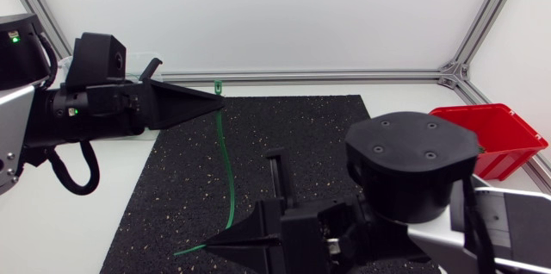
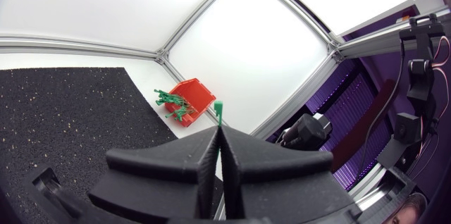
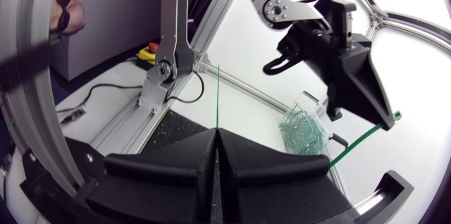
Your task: Take a green cable tie from the red box, thread the tail through the head to close it, then place it in the transparent bin on the left.
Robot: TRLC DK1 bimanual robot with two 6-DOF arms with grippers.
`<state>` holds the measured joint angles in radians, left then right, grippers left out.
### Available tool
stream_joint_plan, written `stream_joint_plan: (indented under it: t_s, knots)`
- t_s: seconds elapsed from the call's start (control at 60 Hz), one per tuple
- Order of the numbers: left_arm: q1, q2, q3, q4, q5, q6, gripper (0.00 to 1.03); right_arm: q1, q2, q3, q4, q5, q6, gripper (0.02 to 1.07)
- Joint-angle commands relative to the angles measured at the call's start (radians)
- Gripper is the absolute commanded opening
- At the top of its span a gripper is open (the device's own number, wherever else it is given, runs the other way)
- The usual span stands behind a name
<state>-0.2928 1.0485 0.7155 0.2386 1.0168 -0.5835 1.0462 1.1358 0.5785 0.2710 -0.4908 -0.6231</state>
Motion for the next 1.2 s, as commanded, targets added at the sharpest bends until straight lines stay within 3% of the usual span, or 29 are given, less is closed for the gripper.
stream_joint_plan:
  t_s: [0.0,0.333,0.483,0.55,0.633,0.767,1.183]
  knots:
    - [-0.039,-0.044,-0.039,0.014,-0.027,-0.032,0.04,-0.002,-0.053,0.035,-0.056,-0.031,0.120,0.08]
    - [-0.132,-0.176,-0.087,0.014,-0.129,-0.081,0.04,-0.063,-0.153,0.165,-0.305,-0.213,0.470,0.08]
    - [-0.195,-0.246,-0.106,0.007,-0.198,-0.099,0.04,-0.080,-0.159,0.239,-0.441,-0.219,0.700,0.08]
    - [-0.221,-0.271,-0.114,0.007,-0.225,-0.107,0.04,-0.104,-0.159,0.233,-0.440,-0.238,0.870,0.08]
    - [-0.266,-0.291,-0.131,0.011,-0.277,-0.105,0.04,-0.161,-0.148,0.221,-0.377,-0.354,1.028,0.08]
    - [-0.290,-0.306,-0.148,0.010,-0.293,-0.104,0.04,-0.222,-0.113,0.235,-0.317,-0.480,1.231,0.08]
    - [-0.388,-0.351,-0.172,0.013,-0.422,-0.052,0.04,-0.285,-0.062,0.379,-0.412,-0.551,1.485,0.08]
